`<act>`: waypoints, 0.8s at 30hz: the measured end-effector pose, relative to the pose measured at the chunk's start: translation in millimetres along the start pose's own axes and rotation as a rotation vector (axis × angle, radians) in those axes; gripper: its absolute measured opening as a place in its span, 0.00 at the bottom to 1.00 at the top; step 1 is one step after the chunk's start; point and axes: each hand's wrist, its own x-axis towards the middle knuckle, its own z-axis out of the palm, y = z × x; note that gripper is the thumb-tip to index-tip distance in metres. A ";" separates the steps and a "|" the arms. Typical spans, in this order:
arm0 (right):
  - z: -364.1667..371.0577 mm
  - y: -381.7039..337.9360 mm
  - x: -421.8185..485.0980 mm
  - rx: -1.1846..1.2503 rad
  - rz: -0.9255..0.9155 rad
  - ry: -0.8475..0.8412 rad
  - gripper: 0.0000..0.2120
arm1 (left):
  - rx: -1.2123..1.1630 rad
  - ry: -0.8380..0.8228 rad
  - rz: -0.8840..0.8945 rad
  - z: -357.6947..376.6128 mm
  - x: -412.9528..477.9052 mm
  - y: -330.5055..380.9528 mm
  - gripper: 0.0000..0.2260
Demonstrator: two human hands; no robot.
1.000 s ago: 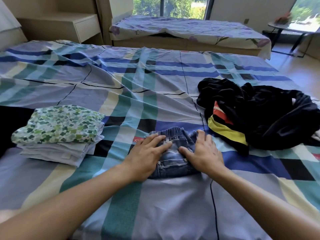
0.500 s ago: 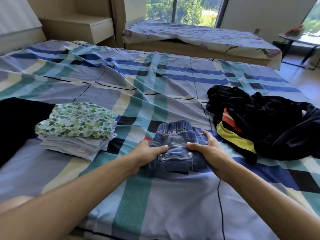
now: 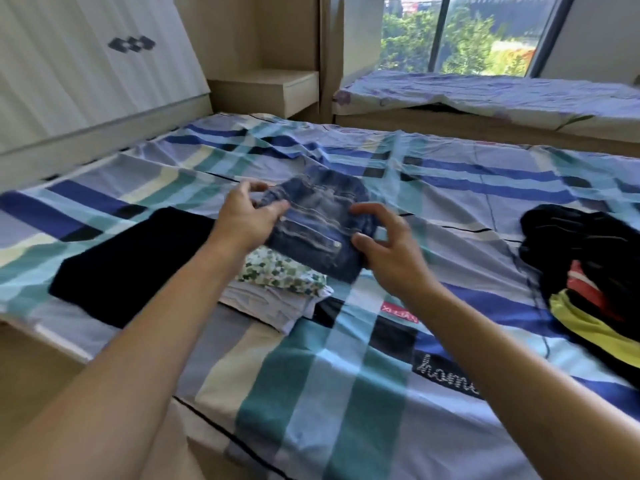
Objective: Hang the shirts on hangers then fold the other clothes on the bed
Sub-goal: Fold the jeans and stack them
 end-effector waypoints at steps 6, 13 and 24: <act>74.1 -1.5 29.8 -0.267 0.050 -0.153 0.21 | 0.345 0.053 -0.095 -42.5 37.5 -64.6 0.17; 98.9 22.9 21.7 -0.831 -0.152 -0.095 0.31 | 0.722 -0.161 0.599 -36.3 44.3 -71.0 0.32; 105.1 51.7 26.2 -0.590 0.042 -0.443 0.31 | 0.951 -0.454 0.308 -17.9 53.3 -100.6 0.28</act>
